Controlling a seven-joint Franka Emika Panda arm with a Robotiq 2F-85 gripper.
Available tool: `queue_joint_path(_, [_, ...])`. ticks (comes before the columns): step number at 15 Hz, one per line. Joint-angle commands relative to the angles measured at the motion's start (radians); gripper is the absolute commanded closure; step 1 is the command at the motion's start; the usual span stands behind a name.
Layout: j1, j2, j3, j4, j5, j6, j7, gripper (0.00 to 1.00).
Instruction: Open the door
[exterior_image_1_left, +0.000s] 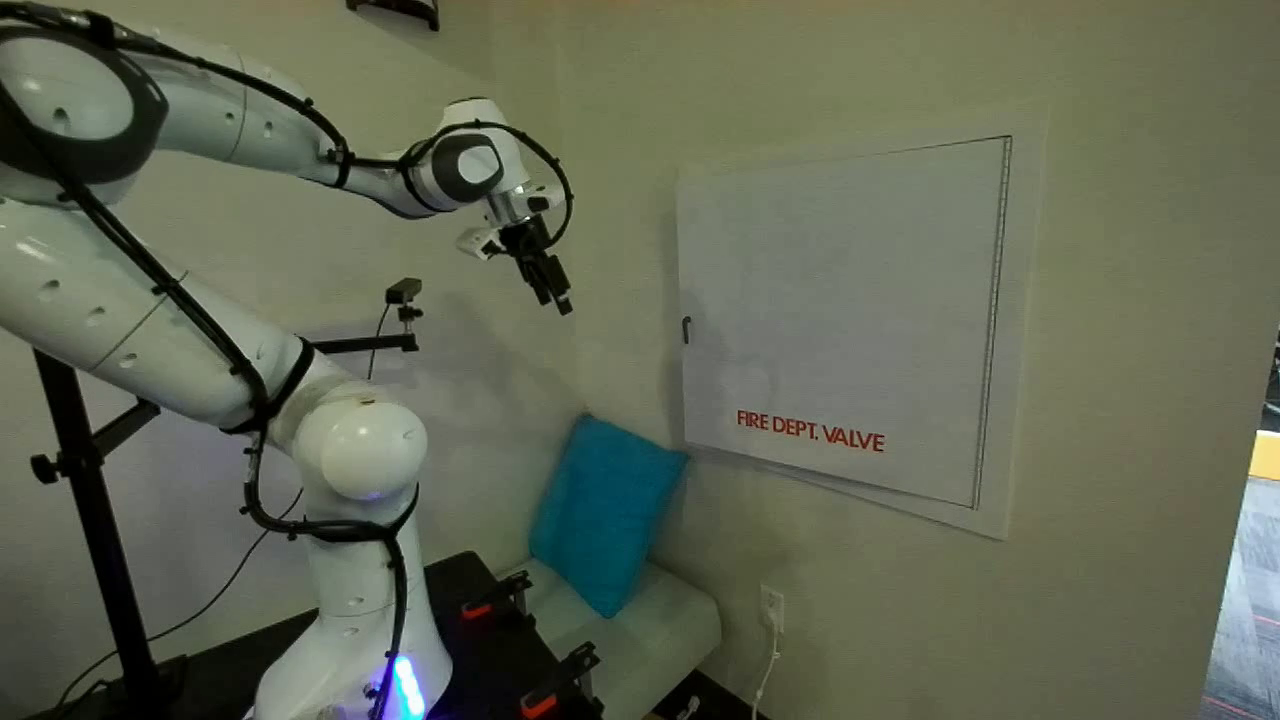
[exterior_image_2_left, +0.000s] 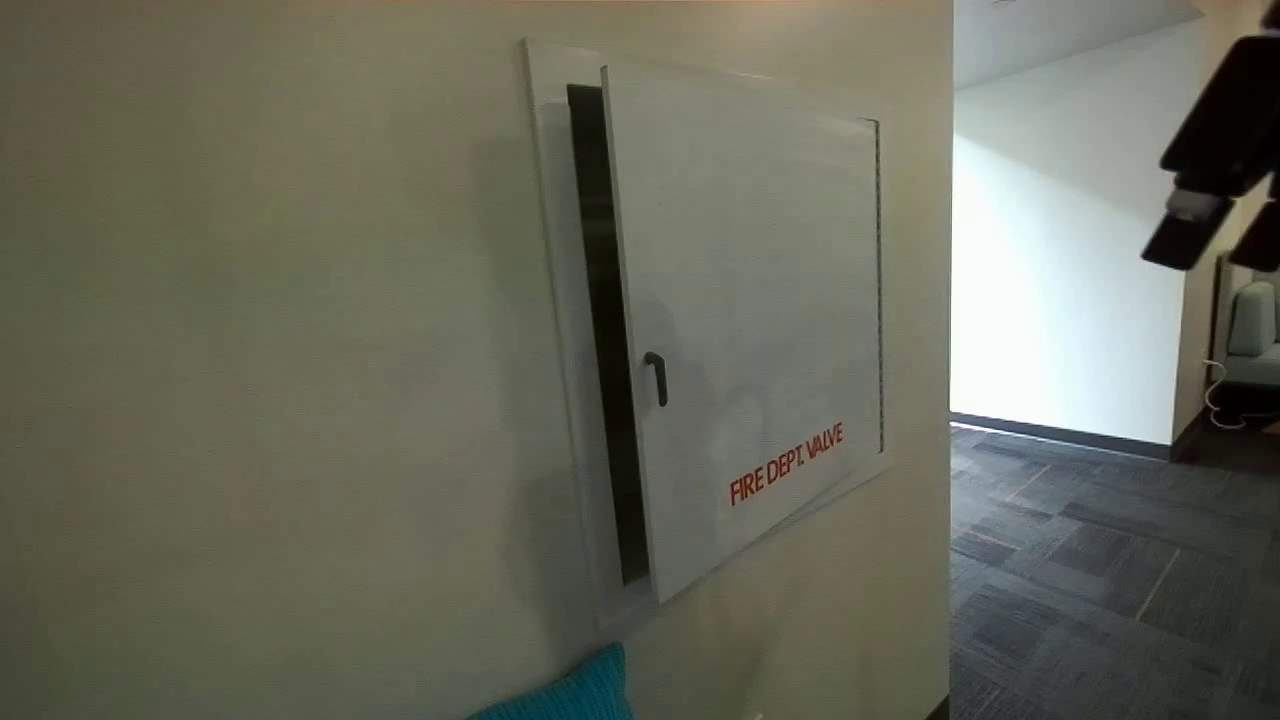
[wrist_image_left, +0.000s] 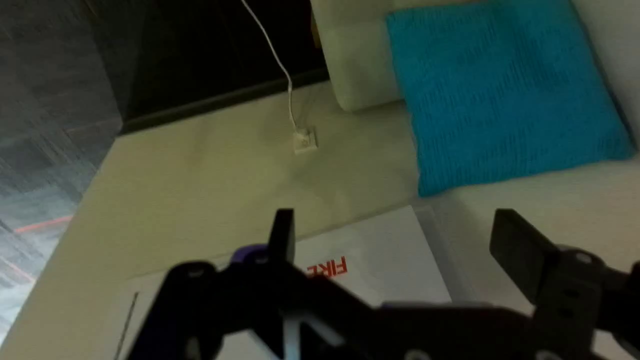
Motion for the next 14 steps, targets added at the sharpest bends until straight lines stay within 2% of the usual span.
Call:
queue_joint_path(1, [-0.042,0.158,0.04,0.098,-0.087,0.188,-0.036,0.0])
queue_joint_path(5, [-0.114,0.358,0.086,0.217,-0.246,0.38,-0.002,0.0])
queue_joint_path(9, [-0.162,0.564,0.118,0.362,-0.407,0.426,0.045,0.0])
queue_joint_path(11, [-0.147,0.661,0.117,0.427,-0.48,0.416,0.094,0.0])
queue_joint_path(13, [-0.1,0.739,0.098,0.473,-0.537,0.403,0.145,0.0])
queue_joint_path(14, [-0.072,0.661,0.046,0.4,-0.496,0.414,0.095,0.0])
